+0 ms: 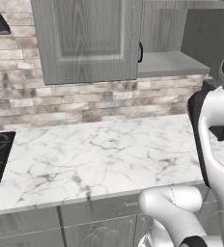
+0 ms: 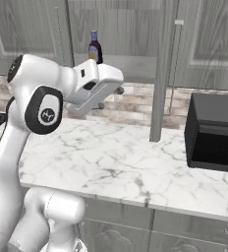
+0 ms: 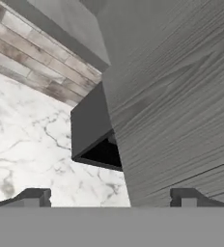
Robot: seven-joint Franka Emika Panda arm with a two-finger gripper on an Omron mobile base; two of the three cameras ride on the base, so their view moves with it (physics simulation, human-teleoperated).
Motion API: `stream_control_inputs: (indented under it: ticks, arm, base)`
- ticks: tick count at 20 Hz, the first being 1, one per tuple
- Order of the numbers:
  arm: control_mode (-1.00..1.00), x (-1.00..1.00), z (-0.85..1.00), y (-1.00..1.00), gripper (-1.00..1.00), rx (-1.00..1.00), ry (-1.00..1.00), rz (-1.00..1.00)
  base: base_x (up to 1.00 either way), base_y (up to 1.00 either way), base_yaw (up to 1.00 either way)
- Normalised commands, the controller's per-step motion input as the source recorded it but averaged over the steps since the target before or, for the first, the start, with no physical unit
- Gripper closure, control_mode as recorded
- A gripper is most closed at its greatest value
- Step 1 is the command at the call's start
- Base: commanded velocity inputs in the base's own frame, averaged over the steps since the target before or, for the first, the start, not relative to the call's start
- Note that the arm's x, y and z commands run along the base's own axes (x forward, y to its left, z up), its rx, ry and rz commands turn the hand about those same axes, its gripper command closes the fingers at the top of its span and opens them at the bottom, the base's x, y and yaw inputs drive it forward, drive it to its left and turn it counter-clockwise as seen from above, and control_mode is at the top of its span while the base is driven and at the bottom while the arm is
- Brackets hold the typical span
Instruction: Move the shaker and condiment bottle from the cabinet to the dining counter.
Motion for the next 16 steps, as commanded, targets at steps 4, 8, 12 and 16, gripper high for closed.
stream_control_inputs:
  ticks: [4,8,12,16]
  arm:
    - [-1.00,0.11,0.00,0.82,-1.00,0.36,-0.03,0.05]
    - [-1.00,0.19,0.00,0.76,-1.00,0.29,-0.05,0.00]
    - [-1.00,0.27,0.00,0.69,-1.00,0.11,-0.02,0.00]
    - [-1.00,0.28,0.00,0.68,-1.00,0.00,0.00,0.00]
  base:
    - [0.00,0.00,0.00]
    - [0.00,0.00,0.00]
    - [0.00,0.00,0.00]
    - [0.00,0.00,0.00]
